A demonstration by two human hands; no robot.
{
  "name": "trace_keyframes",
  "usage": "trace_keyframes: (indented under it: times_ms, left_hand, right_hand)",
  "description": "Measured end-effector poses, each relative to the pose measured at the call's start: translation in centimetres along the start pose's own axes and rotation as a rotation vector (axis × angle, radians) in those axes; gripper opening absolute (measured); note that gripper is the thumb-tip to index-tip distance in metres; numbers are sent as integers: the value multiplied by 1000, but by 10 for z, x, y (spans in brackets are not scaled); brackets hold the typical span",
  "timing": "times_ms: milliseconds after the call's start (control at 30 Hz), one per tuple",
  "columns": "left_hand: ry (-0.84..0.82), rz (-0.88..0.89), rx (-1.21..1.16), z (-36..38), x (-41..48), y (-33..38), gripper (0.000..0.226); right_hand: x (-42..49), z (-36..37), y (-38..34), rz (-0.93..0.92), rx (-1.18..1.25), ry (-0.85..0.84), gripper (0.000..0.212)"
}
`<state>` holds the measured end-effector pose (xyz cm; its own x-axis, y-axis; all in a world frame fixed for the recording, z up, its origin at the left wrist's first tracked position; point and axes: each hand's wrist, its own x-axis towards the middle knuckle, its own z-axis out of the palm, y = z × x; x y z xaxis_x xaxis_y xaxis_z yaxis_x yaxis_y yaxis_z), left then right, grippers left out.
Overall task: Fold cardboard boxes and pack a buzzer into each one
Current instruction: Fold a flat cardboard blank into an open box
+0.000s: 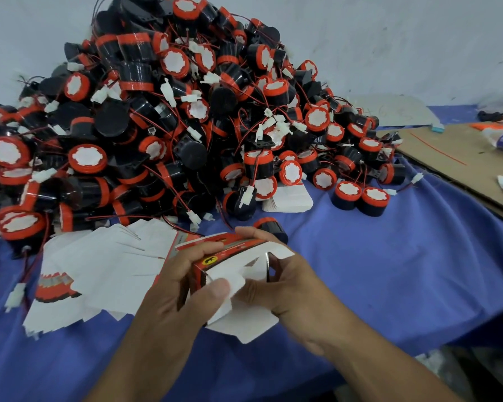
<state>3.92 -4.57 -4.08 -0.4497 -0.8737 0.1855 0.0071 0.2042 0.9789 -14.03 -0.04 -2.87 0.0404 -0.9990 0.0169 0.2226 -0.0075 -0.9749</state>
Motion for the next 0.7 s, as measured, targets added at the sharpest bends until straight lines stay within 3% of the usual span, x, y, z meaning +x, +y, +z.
trace_keyframes:
  times_ms: [133, 200, 367, 467, 533, 600, 700]
  left_hand:
    - [-16, -22, -36, -3, -4, -1, 62]
    - [2, -44, -113, 1, -4, 1, 58]
    - [245, -120, -382, 9, 0, 12, 35]
    - [307, -140, -434, 20, -1, 17, 30]
    - [297, -137, -424, 27, -4, 17, 35]
    - [174, -105, -287, 31, -11, 15, 29]
    - [-7, 35, 225, 25, -19, 11, 45]
  right_hand:
    - [0, 1, -5, 3, -91, -3, 65]
    - [0, 2, -7, 1, -14, -16, 62]
    - [0, 13, -8, -109, 236, -50, 65]
    - [-3, 21, -1, -210, 131, -62, 78]
    - [-4, 24, 3, -261, 55, -32, 75]
    - [-3, 24, 4, -290, 19, 37, 64]
    - [-1, 15, -3, -258, -25, 146, 47]
